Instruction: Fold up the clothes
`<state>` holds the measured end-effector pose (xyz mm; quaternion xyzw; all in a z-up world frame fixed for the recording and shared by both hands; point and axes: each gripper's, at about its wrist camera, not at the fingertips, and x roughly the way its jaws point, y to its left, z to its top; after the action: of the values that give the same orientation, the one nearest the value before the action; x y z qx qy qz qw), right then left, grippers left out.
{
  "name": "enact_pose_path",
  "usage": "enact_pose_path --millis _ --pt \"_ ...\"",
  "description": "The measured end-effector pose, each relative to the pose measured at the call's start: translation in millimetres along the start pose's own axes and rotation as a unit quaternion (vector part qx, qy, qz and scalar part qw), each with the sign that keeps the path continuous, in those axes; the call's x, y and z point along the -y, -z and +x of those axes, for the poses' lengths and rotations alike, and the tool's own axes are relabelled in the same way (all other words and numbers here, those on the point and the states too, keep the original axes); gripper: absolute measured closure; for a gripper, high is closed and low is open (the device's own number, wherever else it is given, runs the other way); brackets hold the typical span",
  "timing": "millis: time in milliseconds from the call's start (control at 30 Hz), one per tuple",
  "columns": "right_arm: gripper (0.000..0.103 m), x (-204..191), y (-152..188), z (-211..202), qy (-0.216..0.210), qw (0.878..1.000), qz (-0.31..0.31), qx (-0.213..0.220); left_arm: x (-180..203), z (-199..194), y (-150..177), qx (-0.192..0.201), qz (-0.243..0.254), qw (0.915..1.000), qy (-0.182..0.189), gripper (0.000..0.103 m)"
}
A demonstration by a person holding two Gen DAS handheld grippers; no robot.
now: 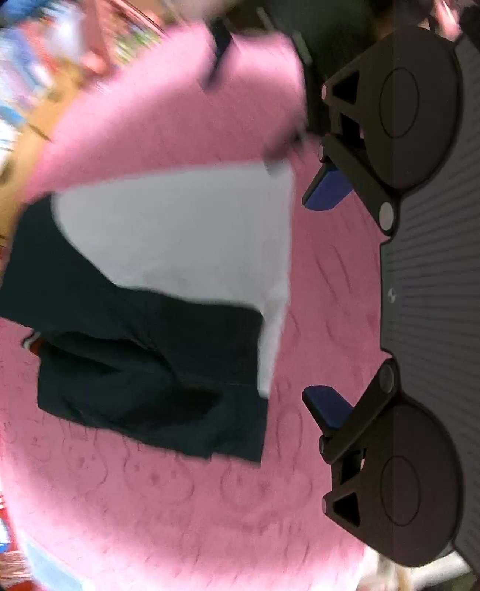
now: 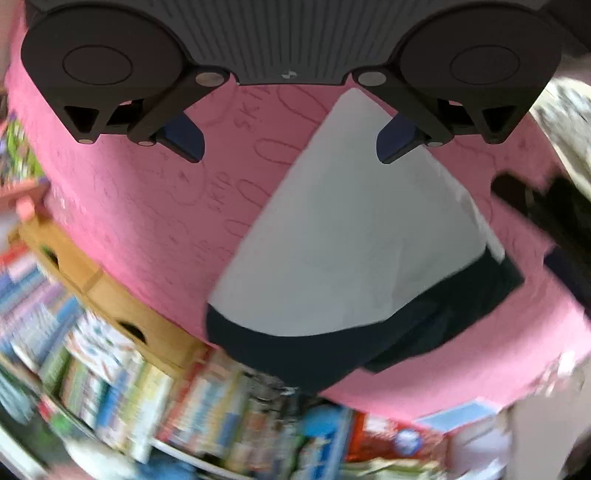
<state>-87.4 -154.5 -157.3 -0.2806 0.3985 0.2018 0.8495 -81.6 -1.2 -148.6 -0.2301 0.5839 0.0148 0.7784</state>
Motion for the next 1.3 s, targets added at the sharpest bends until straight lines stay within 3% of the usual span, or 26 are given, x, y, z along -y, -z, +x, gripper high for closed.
enact_pose_path --millis 100,167,267,367,433,533,633,733,767,800,867,900,933,967,1000,1100,1233,1267,1300 --pt "0.002 -28.3 2.3 13.2 0.025 0.998 -0.058 0.019 -22.2 -3.0 -6.8 0.031 -0.07 0.9927 0.093 0.001" --pt "0.002 -41.9 2.4 19.7 0.028 0.996 -0.081 0.028 -33.7 3.3 -10.8 0.052 -0.097 0.9885 0.105 0.001" --pt "0.001 -51.5 0.6 25.1 0.022 0.996 -0.081 0.03 -43.2 24.7 -19.1 0.046 -0.11 0.9884 0.094 0.01" --pt "0.0 -53.5 1.7 28.9 0.028 0.997 -0.067 0.025 -51.9 39.7 -20.7 0.044 -0.132 0.984 0.111 0.067" --pt "0.0 -51.3 2.8 29.9 0.035 0.998 -0.052 0.021 -58.7 38.9 -16.7 0.05 -0.149 0.9778 0.139 0.079" --pt "0.0 -41.8 6.3 28.2 0.052 0.998 -0.023 0.01 -66.2 25.9 -5.1 0.058 -0.144 0.978 0.139 0.077" --pt "0.0 -28.4 12.2 26.7 0.058 0.998 0.015 0.0 -71.5 25.9 0.2 0.044 -0.15 0.9825 0.101 0.062" --pt "0.0 -22.6 14.8 25.2 0.054 0.997 0.046 -0.004 -70.7 32.0 -11.6 0.046 -0.166 0.9787 0.112 0.034" --pt "0.0 -23.1 15.5 24.5 0.054 0.997 0.051 -0.004 -67.1 34.0 -18.5 0.05 -0.164 0.9782 0.117 0.015" --pt "0.0 -24.5 15.8 23.7 0.055 0.997 0.053 -0.004 -62.0 36.7 -26.1 0.051 -0.159 0.9794 0.114 0.008" --pt "0.0 -28.2 15.2 21.9 0.053 0.997 0.049 -0.003 -52.6 40.3 -36.1 0.053 -0.149 0.983 0.094 0.014" --pt "0.0 -29.7 14.5 21.3 0.051 0.998 0.045 -0.002 -49.0 37.9 -37.8 0.064 -0.139 0.984 0.091 0.048" --pt "0.0 -31.4 14.0 20.5 0.047 0.998 0.039 -0.002 -46.7 33.5 -38.7 0.075 -0.131 0.9841 0.094 0.069" --pt "0.0 -32.8 14.2 19.5 0.046 0.998 0.034 0.0 -47.3 25.3 -37.5 0.086 -0.127 0.9821 0.11 0.084" --pt "0.0 -34.0 14.7 18.2 0.045 0.999 0.029 0.002 -49.3 16.1 -35.3 0.096 -0.126 0.9787 0.131 0.089" --pt "0.0 -34.6 17.1 18.0 0.046 0.998 0.03 0.001 -51.0 -9.9 -28.5 0.113 -0.108 0.9781 0.137 0.09" --pt "0.0 -31.7 21.3 21.7 0.049 0.998 0.046 -0.009 -59.4 -19.9 -25.8 0.106 -0.101 0.9803 0.132 0.088" --pt "0.0 -32.1 21.6 21.5 0.05 0.998 0.047 -0.008 -62.7 -13.2 -27.7 0.091 -0.112 0.9812 0.129 0.079" --pt "0.0 -33.1 21.5 20.7 0.052 0.998 0.047 -0.006 -66.0 -6.5 -29.7 0.076 -0.123 0.9817 0.125 0.056"
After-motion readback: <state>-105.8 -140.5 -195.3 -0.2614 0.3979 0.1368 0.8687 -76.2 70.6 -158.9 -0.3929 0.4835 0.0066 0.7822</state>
